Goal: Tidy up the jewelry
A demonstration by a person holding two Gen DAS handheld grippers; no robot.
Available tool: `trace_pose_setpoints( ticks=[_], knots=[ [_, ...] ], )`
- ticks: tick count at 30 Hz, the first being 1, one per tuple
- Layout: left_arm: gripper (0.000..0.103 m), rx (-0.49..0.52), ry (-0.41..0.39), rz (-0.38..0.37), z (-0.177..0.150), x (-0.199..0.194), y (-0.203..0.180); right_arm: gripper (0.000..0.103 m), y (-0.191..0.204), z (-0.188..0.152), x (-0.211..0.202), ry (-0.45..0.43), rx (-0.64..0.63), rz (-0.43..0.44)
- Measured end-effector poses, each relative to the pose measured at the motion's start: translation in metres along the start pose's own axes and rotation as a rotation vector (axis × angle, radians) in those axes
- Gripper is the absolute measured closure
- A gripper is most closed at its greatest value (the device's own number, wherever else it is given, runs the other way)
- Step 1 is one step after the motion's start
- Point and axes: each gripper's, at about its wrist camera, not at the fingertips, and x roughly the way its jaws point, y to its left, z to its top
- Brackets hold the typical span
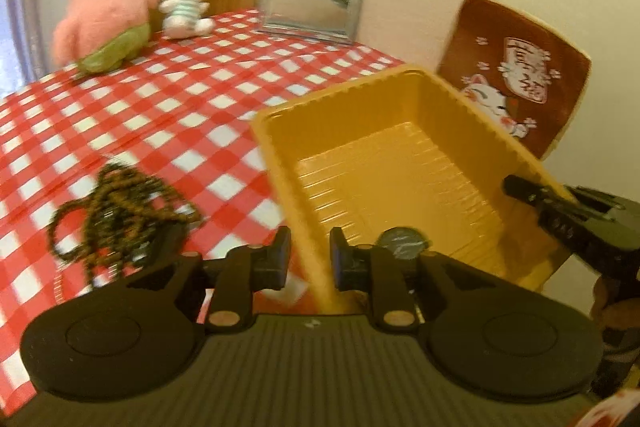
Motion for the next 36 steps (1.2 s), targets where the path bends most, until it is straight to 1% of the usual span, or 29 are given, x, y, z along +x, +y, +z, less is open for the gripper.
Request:
trace_pose_setpoints(
  ticks=[5,10,12,14,16,31,36],
  knots=[
    [0.083,-0.006,0.026,0.1,-0.014,-0.006,0.027,0.098,0.001,0.0,0.0,0.001,0.002,0.0],
    [0.082,-0.023,0.043,0.168,-0.022,-0.005,0.051,0.098,0.002,0.0,0.0,0.002,0.0,0.0],
    [0.079,-0.027,0.046,0.189,-0.022,-0.004,0.057,0.098,0.002,0.0,0.0,0.001,0.0,0.0],
    [0.07,-0.025,0.048,0.209,-0.023,-0.001,0.061,0.098,0.001,0.0,0.0,0.001,0.001,0.0],
    [0.07,-0.012,0.05,0.228,-0.023,0.003,0.062,0.098,0.0,0.001,0.0,0.001,0.002,0.0],
    [0.07,0.04,0.072,0.251,-0.02,0.033,0.062,0.098,0.002,0.001,0.0,0.002,0.0,0.001],
    [0.07,0.034,0.091,0.255,-0.019,0.044,0.063,0.098,0.003,0.0,0.0,0.004,0.0,0.0]
  ],
)
